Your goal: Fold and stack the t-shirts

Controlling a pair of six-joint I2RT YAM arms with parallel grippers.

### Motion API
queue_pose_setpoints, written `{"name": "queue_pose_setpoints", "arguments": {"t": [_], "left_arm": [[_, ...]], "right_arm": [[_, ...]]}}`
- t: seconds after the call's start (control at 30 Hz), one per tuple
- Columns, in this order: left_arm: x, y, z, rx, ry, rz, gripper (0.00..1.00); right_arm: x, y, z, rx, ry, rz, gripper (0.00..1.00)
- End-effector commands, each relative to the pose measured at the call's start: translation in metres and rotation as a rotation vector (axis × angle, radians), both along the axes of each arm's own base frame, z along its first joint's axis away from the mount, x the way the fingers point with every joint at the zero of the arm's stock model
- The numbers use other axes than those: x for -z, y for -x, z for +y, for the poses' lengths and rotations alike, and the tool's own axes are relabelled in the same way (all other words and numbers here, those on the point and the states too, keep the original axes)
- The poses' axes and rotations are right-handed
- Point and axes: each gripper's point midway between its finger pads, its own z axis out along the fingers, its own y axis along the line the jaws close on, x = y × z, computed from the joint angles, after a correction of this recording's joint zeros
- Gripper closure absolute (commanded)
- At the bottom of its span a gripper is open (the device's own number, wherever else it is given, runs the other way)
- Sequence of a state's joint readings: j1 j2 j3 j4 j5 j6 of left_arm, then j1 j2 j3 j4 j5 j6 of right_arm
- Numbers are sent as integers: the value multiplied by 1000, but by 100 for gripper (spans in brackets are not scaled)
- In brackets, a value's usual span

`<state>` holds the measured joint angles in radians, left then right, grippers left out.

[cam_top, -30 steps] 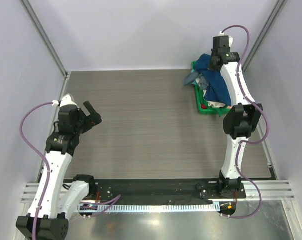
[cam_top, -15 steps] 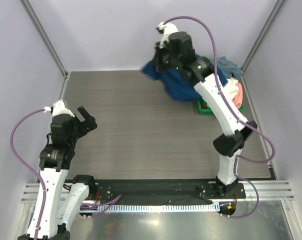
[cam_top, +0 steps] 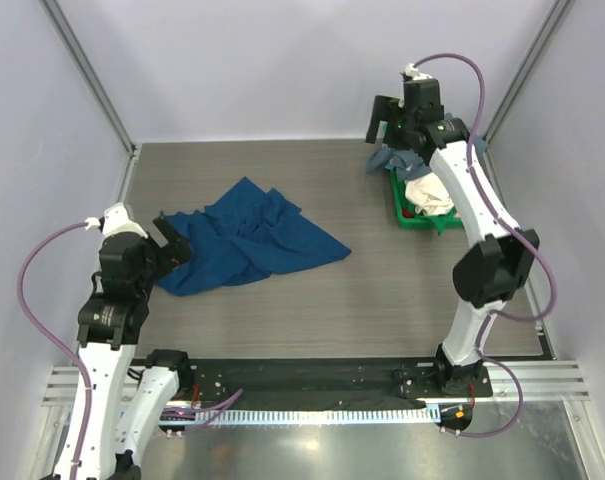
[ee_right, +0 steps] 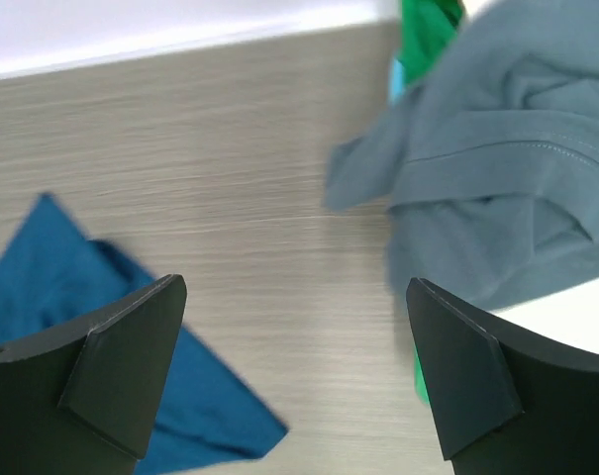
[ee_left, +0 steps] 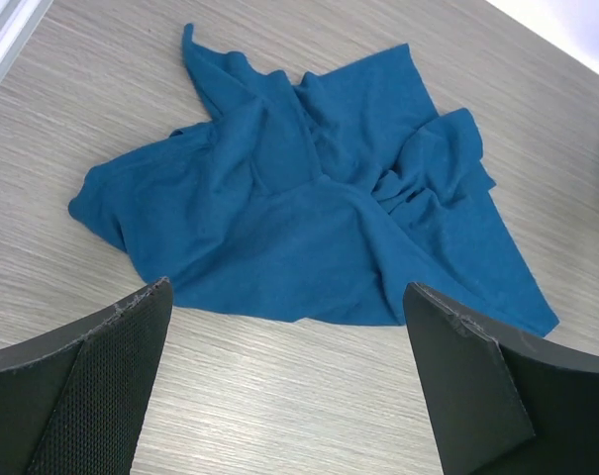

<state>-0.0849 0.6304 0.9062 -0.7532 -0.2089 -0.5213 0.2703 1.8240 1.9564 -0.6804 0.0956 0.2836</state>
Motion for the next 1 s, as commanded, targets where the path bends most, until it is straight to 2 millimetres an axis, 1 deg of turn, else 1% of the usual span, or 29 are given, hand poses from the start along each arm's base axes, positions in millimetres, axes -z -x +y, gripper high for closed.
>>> {"name": "queue_pose_setpoints", "arguments": {"t": [0.0,0.03,0.07,0.13,0.17,0.2,0.23,0.27,0.3,0.33,0.37,0.4,0.43,0.47,0.5,0.57,0.6,0.63,0.73,0.8,0.83,0.87,0.9,0.93,0.97], "left_arm": [[2,-4,-4,28,-2,7,0],[3,-5,-4,28,-2,10,0],[4,-5,-5,30,-3,15,0],[5,-6,-4,27,-5,21,0],[6,-7,-4,27,-5,25,0],[7,-7,-4,24,-7,27,0],[7,-7,-3,23,-8,31,0],[8,-7,-3,19,-10,34,0],[9,-8,-3,19,-10,37,0],[9,-7,-2,18,-12,42,0],[10,-8,-2,17,-11,42,0],[10,-8,-2,16,-11,43,0],[11,-9,-3,20,-9,45,0],[12,-9,-4,22,-8,48,0],[12,-10,-4,27,-8,50,0],[13,-11,-6,33,-5,56,0],[14,-11,-6,33,-5,61,0],[15,-12,-6,34,-5,65,0],[17,-12,-6,33,-4,74,0],[19,-13,-7,36,-3,79,0],[20,-13,-7,37,-3,85,0],[21,-14,-7,37,-3,87,0],[22,-14,-7,37,-2,91,0],[23,-15,-7,39,-3,97,0],[23,-16,-8,40,-2,101,0]], "right_arm": [[19,-27,9,-65,-111,27,0],[53,-40,16,-81,-111,88,1],[50,-50,19,-100,-132,77,1],[69,-59,38,-166,-190,121,4],[90,-66,45,-185,-213,160,4],[99,-67,49,-175,-240,186,5],[110,-70,46,-145,-232,203,5],[133,-69,40,-107,-215,249,4],[145,-68,34,-60,-197,268,5],[156,-70,16,24,-132,270,4],[173,-64,6,56,-93,302,5],[184,-64,-6,93,-36,311,4],[193,-62,-15,120,-3,328,4],[200,-60,-28,164,43,347,4],[209,-58,-35,180,67,366,4],[219,-54,-62,247,134,392,4],[223,-52,-69,261,150,401,4],[228,-51,-85,284,172,412,3],[241,-42,-119,337,255,460,3],[248,-35,-151,383,302,495,2],[249,-32,-159,392,307,502,2],[250,-27,-176,413,308,518,2],[250,-26,-181,418,311,521,2],[249,-25,-196,445,306,523,2],[245,-25,-202,459,301,516,2]]}}
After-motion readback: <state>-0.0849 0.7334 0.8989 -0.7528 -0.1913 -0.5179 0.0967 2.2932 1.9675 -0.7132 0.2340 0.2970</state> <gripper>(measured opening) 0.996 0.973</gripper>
